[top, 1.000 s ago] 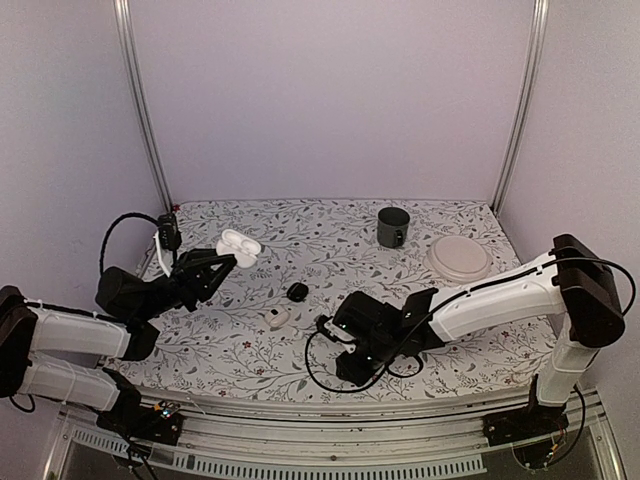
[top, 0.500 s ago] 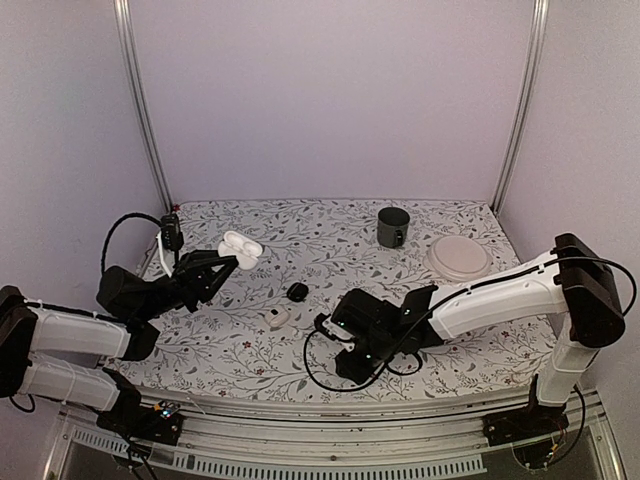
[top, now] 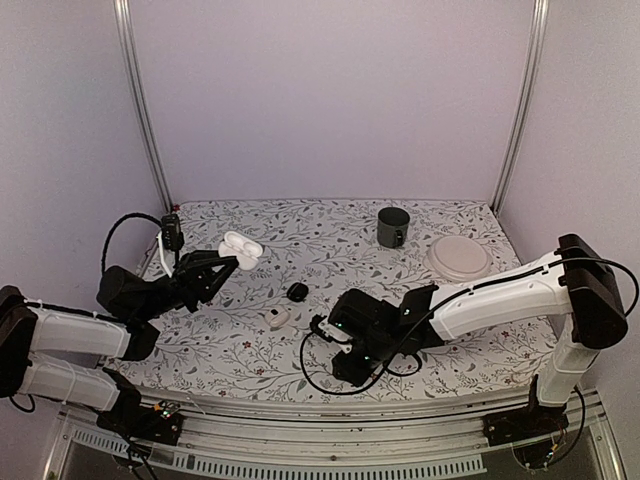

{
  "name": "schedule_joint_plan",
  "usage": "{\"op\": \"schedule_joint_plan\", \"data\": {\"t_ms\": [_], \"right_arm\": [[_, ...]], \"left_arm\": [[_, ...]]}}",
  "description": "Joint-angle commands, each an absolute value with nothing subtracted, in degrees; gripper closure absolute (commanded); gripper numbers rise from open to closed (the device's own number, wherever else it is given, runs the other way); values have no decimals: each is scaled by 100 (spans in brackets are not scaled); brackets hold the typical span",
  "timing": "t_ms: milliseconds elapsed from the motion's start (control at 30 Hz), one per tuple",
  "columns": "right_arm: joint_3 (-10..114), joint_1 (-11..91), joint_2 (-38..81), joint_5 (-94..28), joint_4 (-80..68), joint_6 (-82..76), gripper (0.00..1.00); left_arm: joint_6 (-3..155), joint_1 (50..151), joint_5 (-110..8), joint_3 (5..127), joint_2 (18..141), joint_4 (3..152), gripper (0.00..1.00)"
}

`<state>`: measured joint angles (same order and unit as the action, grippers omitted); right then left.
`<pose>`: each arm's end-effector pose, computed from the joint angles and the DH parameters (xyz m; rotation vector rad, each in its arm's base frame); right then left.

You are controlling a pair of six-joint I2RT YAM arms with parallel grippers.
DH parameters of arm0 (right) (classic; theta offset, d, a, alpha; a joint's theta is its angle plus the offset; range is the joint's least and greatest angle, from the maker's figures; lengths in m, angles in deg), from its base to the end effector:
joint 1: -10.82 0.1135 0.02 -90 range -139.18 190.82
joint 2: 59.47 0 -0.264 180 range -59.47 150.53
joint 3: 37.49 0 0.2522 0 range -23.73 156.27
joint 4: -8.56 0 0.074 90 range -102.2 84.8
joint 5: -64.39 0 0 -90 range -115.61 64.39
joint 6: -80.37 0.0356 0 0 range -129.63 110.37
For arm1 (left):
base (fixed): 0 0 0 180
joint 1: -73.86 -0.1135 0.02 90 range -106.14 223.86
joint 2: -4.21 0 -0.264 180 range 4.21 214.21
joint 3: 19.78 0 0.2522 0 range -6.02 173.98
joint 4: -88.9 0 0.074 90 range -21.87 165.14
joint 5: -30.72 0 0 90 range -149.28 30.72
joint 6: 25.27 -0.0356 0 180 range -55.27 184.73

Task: Insert the wireless bluetooth earbuds into the charging case
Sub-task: Adjust the left earbud at the center of the board.

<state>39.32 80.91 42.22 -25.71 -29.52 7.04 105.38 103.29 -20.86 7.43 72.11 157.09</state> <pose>0.1199 0.3311 0.1683 -1.2427 2.4684 0.4581 0.1653 -0.1187 0.2407 0.5463 1.2125 -1.4202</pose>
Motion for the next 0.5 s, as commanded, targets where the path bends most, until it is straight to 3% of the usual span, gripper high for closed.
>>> {"op": "schedule_joint_plan", "data": {"t_ms": [0, 467], "right_arm": [[3920, 8114, 4281, -2596, -2990, 654, 72], [3893, 8099, 4499, -2562, -2946, 550, 71]], "left_arm": [[10574, 10286, -2007, 860, 7204, 15737, 100], [10582, 10278, -1990, 923, 7237, 15693, 100]]}}
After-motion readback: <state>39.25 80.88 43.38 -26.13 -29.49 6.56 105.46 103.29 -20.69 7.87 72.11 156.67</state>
